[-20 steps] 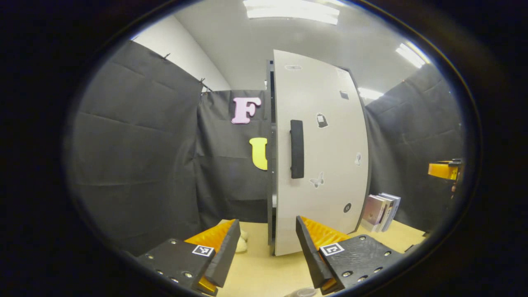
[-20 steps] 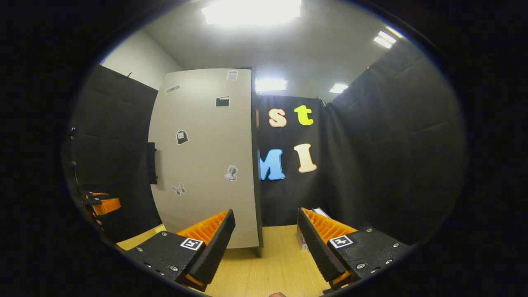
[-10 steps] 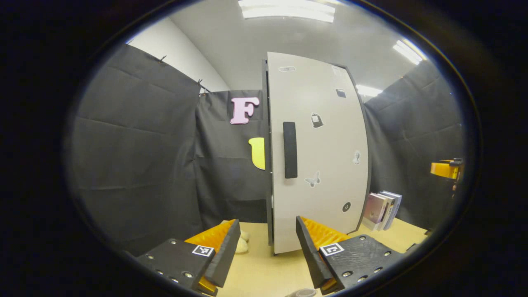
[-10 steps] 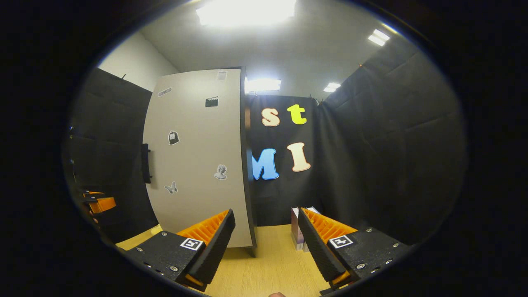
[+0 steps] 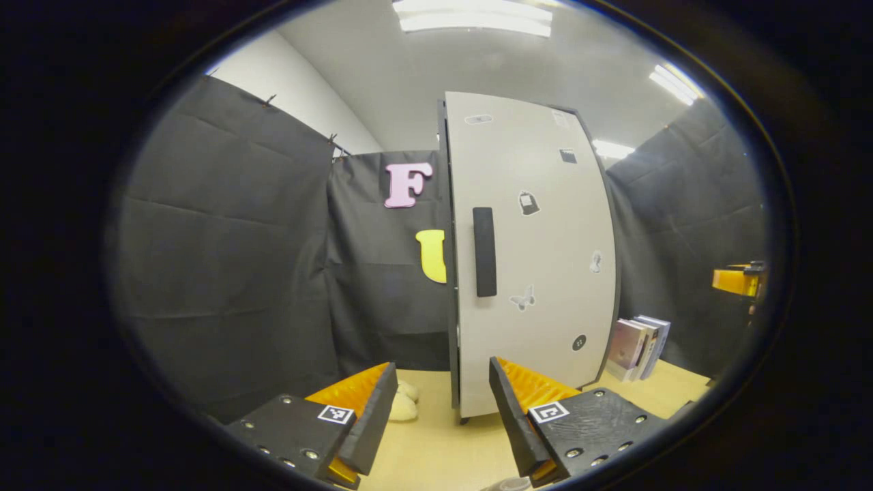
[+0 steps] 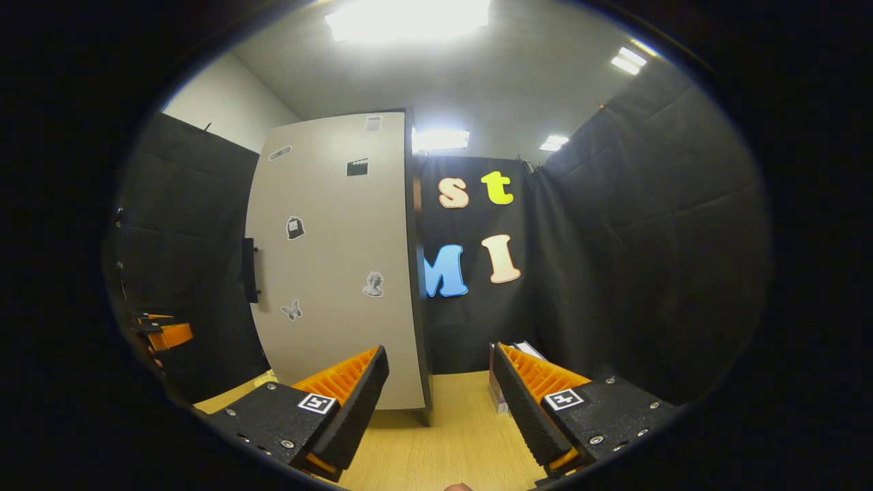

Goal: Open the cabinet door with the right hand, grasp the bottle in the cabinet with the left hand and place it on the coaster, then close the cabinet door with the right hand.

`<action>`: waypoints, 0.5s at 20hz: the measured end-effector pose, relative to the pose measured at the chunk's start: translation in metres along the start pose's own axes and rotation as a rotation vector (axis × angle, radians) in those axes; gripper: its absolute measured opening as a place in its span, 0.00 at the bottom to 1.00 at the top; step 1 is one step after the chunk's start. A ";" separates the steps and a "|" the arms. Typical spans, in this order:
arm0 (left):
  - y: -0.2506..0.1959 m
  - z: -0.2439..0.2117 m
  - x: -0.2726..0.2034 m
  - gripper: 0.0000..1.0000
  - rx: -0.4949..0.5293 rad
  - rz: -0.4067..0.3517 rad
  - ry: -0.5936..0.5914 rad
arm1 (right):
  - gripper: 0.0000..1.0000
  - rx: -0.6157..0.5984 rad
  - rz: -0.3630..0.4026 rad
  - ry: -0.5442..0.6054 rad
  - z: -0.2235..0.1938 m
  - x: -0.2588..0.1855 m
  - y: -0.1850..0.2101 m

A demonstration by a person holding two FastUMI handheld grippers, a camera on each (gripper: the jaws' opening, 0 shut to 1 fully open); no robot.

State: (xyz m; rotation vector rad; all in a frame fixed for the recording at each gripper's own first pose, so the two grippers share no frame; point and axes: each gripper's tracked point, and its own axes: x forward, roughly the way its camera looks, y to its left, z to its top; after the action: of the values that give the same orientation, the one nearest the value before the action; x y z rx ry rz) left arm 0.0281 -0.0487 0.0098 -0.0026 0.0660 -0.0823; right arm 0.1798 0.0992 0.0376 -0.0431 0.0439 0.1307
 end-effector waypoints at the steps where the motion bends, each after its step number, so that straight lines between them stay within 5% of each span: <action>1: -0.001 -0.001 -0.001 0.77 -0.002 0.001 -0.001 | 0.95 -0.001 0.000 -0.001 0.001 0.001 0.000; 10: 0.004 -0.001 -0.003 0.77 0.000 0.016 -0.016 | 0.95 0.004 -0.011 -0.001 -0.002 -0.003 -0.001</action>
State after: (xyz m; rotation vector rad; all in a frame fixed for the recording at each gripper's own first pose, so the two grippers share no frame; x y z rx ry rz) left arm 0.0253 -0.0442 0.0089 -0.0028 0.0498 -0.0661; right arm 0.1768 0.0973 0.0358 -0.0396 0.0430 0.1197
